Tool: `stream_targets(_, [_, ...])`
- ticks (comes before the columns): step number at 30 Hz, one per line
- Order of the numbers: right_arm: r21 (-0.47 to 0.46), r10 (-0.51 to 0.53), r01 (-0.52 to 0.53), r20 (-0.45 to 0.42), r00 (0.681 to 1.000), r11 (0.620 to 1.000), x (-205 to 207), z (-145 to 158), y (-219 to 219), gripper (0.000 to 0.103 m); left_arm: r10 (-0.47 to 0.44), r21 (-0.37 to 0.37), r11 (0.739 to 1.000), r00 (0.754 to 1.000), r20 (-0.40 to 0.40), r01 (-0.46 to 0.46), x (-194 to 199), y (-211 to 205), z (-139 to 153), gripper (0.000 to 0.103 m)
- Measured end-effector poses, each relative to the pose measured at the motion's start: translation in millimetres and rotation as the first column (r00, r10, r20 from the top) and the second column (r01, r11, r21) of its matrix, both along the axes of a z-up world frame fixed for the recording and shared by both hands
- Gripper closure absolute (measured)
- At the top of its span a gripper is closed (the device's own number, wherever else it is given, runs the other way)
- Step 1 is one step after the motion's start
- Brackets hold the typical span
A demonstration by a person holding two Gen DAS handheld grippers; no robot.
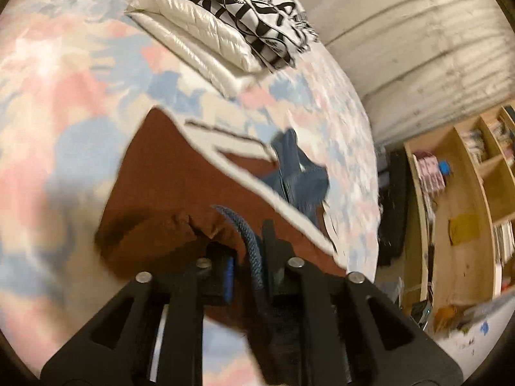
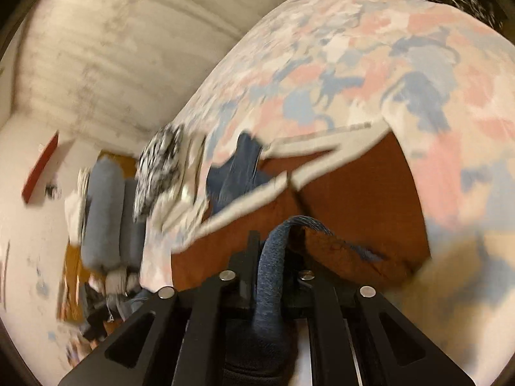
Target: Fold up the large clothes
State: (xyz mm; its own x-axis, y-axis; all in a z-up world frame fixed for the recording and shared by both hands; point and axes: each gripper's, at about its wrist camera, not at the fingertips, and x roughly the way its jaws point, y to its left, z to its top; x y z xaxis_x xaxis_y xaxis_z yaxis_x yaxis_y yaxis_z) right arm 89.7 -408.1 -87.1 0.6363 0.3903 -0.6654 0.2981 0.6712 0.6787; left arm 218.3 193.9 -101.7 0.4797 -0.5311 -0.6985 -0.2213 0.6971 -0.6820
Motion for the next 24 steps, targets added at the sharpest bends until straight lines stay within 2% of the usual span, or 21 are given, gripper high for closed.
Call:
stream_targets(2, [0.042, -0.044, 0.044, -0.006, 0.999, 0.998, 31, -11, -9, 0.055, 0.002, -0.033, 0.999, 1.0, -0.023, -0.003, 30, -1, -12, 0.072])
stream_targets(4, [0.083, -0.071, 0.071, -0.01, 0.997, 0.994, 51, -23, -17, 0.041, 0.018, -0.051, 0.999, 1.0, -0.026, -0.019, 53, -3, -24, 0.06])
stream_targets(5, [0.097, -0.069, 0.07, -0.013, 0.997, 0.993, 63, -29, -18, 0.04, 0.031, -0.037, 0.999, 0.999, -0.017, -0.031, 60, -2, -28, 0.054])
stream_targets(8, [0.061, -0.038, 0.039, -0.026, 0.999, 0.997, 79, -43, -18, 0.04, 0.039, 0.02, 0.999, 0.999, 0.02, -0.039, 74, 0, -32, 0.049])
stream_targets(10, [-0.004, -0.011, 0.011, -0.024, 1.0, 1.0, 86, -45, -17, 0.04, 0.011, 0.1, 0.995, 0.999, 0.031, -0.014, 81, -4, -36, 0.049])
stream_targets(11, [-0.042, 0.002, -0.003, -0.026, 1.0, 0.999, 92, -46, -16, 0.04, -0.018, 0.163, 0.987, 0.999, 0.035, 0.012, 86, -7, -38, 0.049])
stream_targets(14, [-0.155, 0.036, -0.038, -0.021, 0.999, 0.987, 105, -52, -14, 0.04, -0.103, 0.311, 0.946, 0.994, 0.034, 0.088, 94, -17, -49, 0.049])
stream_targets(17, [-0.284, 0.084, -0.092, -0.043, 0.996, 0.954, 116, -60, -11, 0.039, -0.187, 0.392, 0.905, 0.982, 0.018, 0.165, 102, -28, -61, 0.049])
stream_targets(24, [-0.429, 0.18, -0.207, -0.104, 0.978, 0.879, 141, -99, 0, 0.039, -0.312, 0.485, 0.831, 0.95, 0.005, 0.271, 121, -60, -80, 0.049])
